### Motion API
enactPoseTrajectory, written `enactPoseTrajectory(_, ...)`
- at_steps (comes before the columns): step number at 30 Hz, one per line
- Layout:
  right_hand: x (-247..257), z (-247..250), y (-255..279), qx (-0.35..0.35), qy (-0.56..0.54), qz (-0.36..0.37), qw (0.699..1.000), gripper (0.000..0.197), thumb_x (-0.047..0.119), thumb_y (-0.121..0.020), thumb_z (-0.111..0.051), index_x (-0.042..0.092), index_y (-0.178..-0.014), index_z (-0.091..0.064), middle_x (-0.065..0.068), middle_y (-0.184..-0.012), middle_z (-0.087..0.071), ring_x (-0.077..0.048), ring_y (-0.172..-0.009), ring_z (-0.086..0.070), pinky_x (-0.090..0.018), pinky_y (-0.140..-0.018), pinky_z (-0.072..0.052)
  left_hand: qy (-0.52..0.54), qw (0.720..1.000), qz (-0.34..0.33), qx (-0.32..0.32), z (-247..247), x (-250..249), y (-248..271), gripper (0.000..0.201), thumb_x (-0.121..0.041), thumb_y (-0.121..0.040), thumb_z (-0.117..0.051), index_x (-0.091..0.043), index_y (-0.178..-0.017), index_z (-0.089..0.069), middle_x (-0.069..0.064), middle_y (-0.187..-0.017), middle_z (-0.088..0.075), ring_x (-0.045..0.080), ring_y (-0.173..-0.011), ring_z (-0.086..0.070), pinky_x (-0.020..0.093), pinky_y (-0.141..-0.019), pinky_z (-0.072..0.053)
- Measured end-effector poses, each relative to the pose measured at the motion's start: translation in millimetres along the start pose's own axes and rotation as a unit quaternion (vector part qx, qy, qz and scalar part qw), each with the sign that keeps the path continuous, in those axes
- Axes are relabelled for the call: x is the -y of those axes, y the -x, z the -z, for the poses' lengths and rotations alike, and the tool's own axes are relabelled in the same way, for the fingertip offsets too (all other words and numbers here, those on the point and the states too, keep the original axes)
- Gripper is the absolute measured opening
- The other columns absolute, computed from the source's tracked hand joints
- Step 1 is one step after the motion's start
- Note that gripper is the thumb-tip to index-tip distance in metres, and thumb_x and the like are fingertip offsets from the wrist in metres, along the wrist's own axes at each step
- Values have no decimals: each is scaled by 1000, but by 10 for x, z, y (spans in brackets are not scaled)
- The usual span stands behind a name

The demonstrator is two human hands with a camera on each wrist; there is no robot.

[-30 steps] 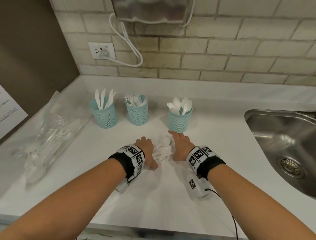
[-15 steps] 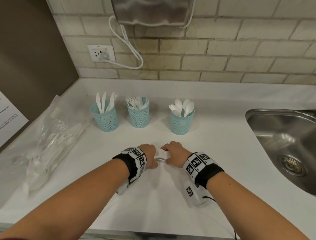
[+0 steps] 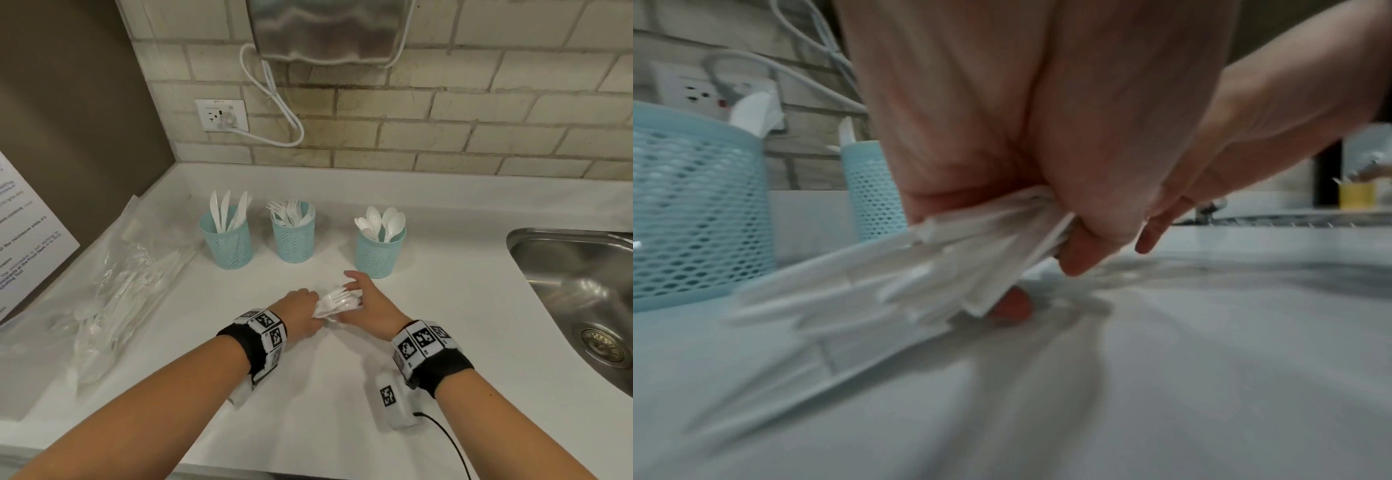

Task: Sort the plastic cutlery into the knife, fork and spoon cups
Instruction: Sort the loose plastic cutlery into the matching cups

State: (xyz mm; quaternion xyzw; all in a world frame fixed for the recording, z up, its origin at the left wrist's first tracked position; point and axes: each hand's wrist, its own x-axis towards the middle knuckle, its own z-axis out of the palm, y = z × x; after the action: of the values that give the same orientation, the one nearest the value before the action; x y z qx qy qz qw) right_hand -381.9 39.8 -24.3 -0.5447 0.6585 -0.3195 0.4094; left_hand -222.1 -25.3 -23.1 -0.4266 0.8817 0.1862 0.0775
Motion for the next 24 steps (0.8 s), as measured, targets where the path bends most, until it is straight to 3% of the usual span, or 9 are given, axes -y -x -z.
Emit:
enactPoseTrajectory(2, 95, 6, -8, -29, -67, 6, 997, 78, 9, -81, -71, 19, -143, -24, -1, -121, -45, -3, -89, -52, -5, -71, -44, 89, 994, -25, -55, 77, 83, 1, 43, -24, -88, -57, -3, -124, -47, 17, -117, -54, 34, -109, -53, 38, -92, -43)
enactPoseTrajectory(4, 253, 3, -39, -50, -114, 29, 992, 67, 5, -86, -62, 20, -142, -28, -2, -124, -48, -7, -95, -53, -4, -72, -44, 212, 971, -37, -103, 172, 141, 7, 42, -23, -88, -55, -5, -125, -49, 13, -111, -62, 29, -101, -59, 36, -89, -46)
enactPoseTrajectory(8, 680, -95, -162, -38, -212, 95, 972, 59, 8, -72, -59, 17, -129, -45, -9, -117, -61, -20, -101, -60, -31, -84, -53, 402, 902, -40, -151, 347, 176, 1, 25, -19, -95, -54, -4, -115, -55, 3, -73, -61, 16, -64, -57, 34, -74, -52)
enactPoseTrajectory(9, 782, -119, -193, -35, -214, 110, 970, 60, 8, -72, -58, 17, -129, -45, -5, -115, -61, -16, -100, -61, -28, -83, -54, 413, 893, -52, -169, 383, 183, 1, 23, -20, -95, -54, -6, -113, -56, 0, -72, -58, 12, -62, -54, 28, -70, -51)
enactPoseTrajectory(12, 987, -209, -313, -33, -190, 137, 971, 53, -2, -84, -50, 18, -132, -41, 5, -115, -55, 2, -99, -54, -7, -77, -47, 465, 857, -65, -212, 450, 248, -12, 18, -10, -93, -56, -12, -110, -55, -5, -77, -56, 5, -65, -51, 11, -60, -45)
enactPoseTrajectory(15, 967, -355, -417, -22, -174, 118, 977, 54, -1, -85, -47, 26, -130, -39, -3, -132, -52, -15, -122, -51, -26, -103, -42, 499, 844, -58, -189, 360, 409, -52, 27, -8, -89, -62, -17, -114, -57, -2, -96, -66, 9, -89, -63, 20, -78, -52)
enactPoseTrajectory(17, 907, -451, -452, -10, -156, 95, 983, 55, -4, -88, -47, 24, -135, -37, -6, -138, -49, -20, -130, -46, -32, -109, -38, 501, 849, -46, -162, 250, 520, -75, 38, -8, -85, -67, -18, -120, -57, 4, -111, -66, 15, -106, -62, 24, -88, -52)
enactPoseTrajectory(20, 871, -506, -468, -16, -149, 73, 986, 57, -5, -88, -48, 18, -139, -34, -1, -132, -51, -17, -120, -51, -22, -89, -47, 522, 841, -48, -135, 156, 600, -84, 32, -9, -86, -66, -18, -116, -60, 2, -107, -68, 8, -98, -65, 23, -86, -51)
enactPoseTrajectory(24, 1005, -458, -464, -63, -220, 78, 970, 40, -6, -85, -42, 14, -119, -49, -9, -95, -60, -18, -66, -57, -37, -59, -45, 545, 826, -55, -131, 239, 630, -62, 9, -15, -92, -59, -23, -97, -61, -2, -77, -67, 8, -71, -69, 19, -71, -52)
